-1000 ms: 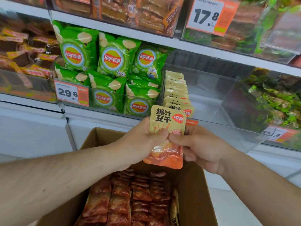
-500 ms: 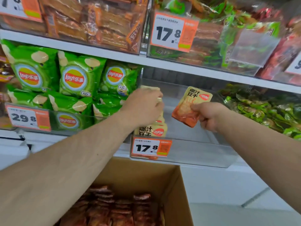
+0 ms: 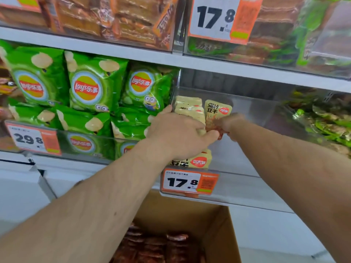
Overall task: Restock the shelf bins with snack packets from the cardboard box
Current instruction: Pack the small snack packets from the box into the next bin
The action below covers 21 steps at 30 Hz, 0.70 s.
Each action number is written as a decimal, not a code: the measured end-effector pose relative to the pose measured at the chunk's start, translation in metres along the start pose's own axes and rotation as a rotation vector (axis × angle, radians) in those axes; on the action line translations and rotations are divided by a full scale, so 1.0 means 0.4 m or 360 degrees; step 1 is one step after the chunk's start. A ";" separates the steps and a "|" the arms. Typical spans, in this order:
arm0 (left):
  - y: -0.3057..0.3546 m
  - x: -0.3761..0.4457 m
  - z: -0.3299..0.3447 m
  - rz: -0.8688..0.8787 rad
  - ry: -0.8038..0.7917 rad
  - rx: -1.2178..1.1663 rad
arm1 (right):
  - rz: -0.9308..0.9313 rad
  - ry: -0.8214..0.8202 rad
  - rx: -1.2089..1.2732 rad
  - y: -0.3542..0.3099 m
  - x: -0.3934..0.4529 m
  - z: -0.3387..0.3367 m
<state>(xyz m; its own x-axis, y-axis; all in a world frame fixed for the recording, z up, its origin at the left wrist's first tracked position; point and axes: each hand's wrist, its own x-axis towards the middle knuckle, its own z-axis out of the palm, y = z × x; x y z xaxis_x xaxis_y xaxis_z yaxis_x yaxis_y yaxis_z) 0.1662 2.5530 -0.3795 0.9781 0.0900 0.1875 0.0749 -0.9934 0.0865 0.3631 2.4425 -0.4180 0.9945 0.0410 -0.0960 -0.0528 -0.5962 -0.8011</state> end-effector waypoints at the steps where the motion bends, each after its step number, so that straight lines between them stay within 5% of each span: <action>1: 0.001 -0.001 0.000 -0.0015 0.0011 -0.0005 | -0.0017 0.0019 -0.0071 -0.001 0.001 0.006; 13: 0.005 -0.010 0.003 -0.0045 0.0059 -0.0062 | -0.0233 0.0471 -0.0414 -0.017 -0.004 0.047; 21: 0.009 -0.012 -0.002 -0.0038 0.0039 -0.0028 | -0.0242 0.0389 -0.0410 -0.005 0.006 0.051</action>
<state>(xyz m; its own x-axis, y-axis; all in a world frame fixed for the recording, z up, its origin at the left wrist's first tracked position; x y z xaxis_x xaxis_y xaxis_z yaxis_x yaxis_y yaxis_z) 0.1615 2.5489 -0.3795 0.9710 0.1156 0.2093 0.0945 -0.9896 0.1084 0.3638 2.4603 -0.4287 0.9830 -0.0290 0.1810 0.0907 -0.7812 -0.6177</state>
